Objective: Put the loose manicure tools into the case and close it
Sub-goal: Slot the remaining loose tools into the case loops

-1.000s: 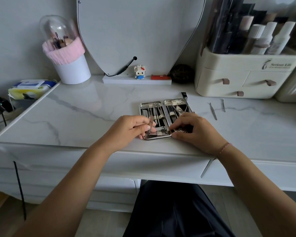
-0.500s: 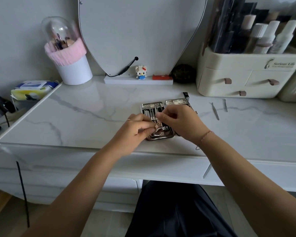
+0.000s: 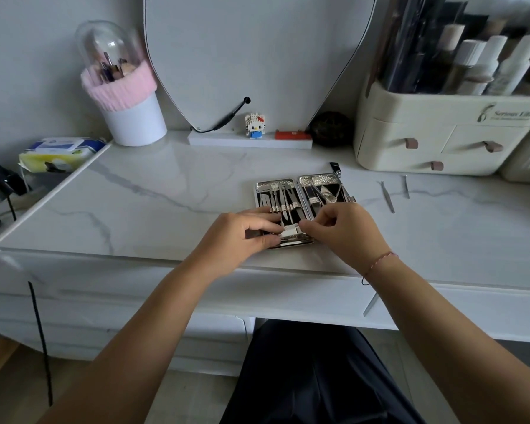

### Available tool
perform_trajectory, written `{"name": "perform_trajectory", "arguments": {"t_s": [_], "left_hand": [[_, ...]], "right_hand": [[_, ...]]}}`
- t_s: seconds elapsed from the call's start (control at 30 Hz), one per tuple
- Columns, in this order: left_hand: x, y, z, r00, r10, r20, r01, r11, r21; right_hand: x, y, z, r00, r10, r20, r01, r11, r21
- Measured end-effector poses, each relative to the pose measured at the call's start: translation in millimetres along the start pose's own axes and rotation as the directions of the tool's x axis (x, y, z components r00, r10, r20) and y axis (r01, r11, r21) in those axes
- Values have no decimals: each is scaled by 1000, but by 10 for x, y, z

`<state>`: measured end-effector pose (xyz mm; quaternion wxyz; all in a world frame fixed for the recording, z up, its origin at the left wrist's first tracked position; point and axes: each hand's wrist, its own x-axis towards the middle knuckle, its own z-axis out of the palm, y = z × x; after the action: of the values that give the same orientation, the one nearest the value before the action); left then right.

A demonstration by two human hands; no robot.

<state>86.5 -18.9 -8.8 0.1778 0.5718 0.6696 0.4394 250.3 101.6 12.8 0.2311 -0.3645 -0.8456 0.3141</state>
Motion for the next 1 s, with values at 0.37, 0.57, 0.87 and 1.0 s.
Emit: {"name": "perform_trajectory", "arguments": {"t_s": [0.37, 0.57, 0.87, 1.0], "left_hand": [[17, 15, -7, 1000, 20, -13, -19, 997, 76], [186, 94, 48, 983, 38, -178, -10, 988, 156], [192, 21, 49, 905, -193, -378, 178, 981, -76], [194, 25, 54, 903, -190, -384, 178, 982, -68]], "right_hand": [[232, 315, -466, 979, 35, -199, -8, 991, 133], [706, 872, -848, 949, 188, -253, -234, 958, -164], [812, 908, -826, 969, 185, -165, -217, 955, -203], [832, 865, -890, 981, 186, -51, -193, 946, -259]]}}
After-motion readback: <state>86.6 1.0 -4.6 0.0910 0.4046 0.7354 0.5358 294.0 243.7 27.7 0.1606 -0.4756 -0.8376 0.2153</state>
